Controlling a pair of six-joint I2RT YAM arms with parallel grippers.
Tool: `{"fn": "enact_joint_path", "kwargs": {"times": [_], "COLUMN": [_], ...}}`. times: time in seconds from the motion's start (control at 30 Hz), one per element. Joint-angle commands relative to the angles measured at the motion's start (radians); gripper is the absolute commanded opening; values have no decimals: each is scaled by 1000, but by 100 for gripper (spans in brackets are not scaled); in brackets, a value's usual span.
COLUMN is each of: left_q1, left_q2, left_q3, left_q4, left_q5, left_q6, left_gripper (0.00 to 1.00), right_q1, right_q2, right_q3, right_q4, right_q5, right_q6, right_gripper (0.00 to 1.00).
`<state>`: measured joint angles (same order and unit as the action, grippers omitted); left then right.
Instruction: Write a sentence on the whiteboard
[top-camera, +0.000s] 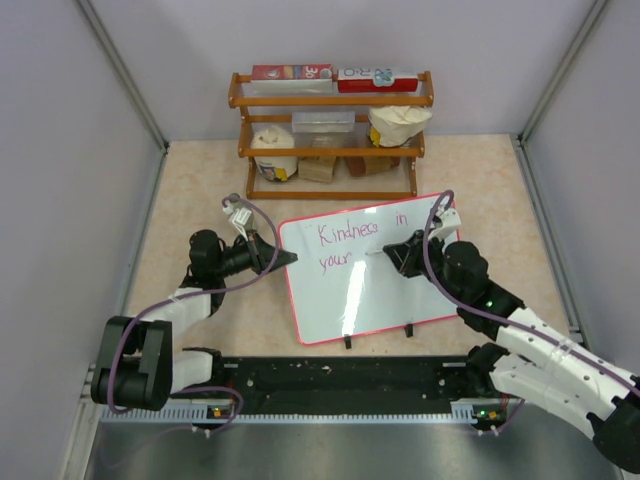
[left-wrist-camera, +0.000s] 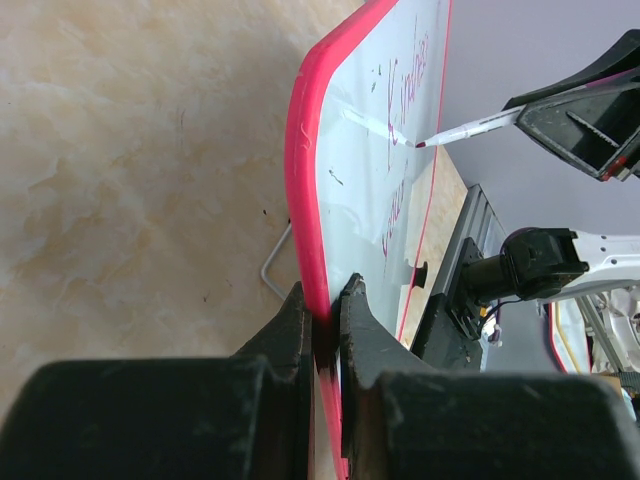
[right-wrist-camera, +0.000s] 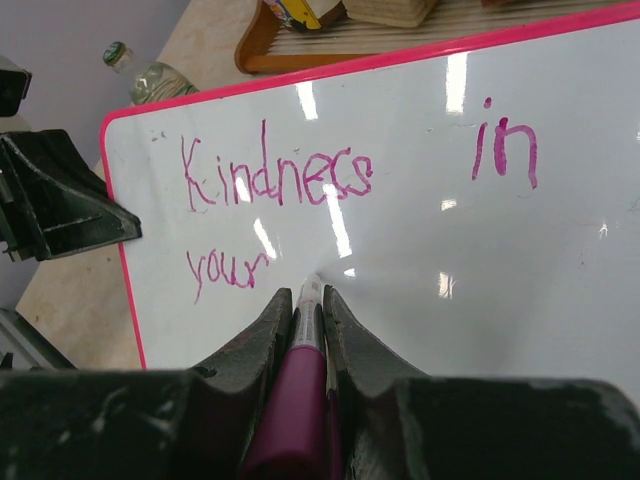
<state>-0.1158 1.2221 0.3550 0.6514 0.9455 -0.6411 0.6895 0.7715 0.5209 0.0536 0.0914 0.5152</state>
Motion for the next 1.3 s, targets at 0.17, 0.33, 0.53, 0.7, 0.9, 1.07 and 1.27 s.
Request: {"fn": "enact_joint_path", "kwargs": {"times": [0.17,0.33,0.53,0.7,0.9,1.07,1.27], "left_q1": [-8,-8,-8,-8,-8,-8,-10], "left_q2": [19,16,17,17,17,17,19], "left_q3": [-17,-19,-19,-19,-19,-19,-19], "left_q4": [-21,-21,-21,-22,-21,-22,-21], "left_q5": [-142,-142,-142,-142,-142,-142,-142], "left_q6": [202,202,202,204,202,202,204], "left_gripper": [0,0,0,0,0,0,0], "right_q1": [-7,-7,-7,-7,-7,-7,-8], "right_q2": [-17,-40,-57,-72,-75,-81,-81], "right_q3": [-41,-58,-70,-78,-75,-79,-75], "right_q4": [5,-11,-27,-37,-51,-51,-51], "right_q5": [33,44,44,45,47,47,54], "right_q6": [-6,-4,-4,-6,-14,-17,-20], "right_gripper": [0,0,0,0,0,0,0]}}
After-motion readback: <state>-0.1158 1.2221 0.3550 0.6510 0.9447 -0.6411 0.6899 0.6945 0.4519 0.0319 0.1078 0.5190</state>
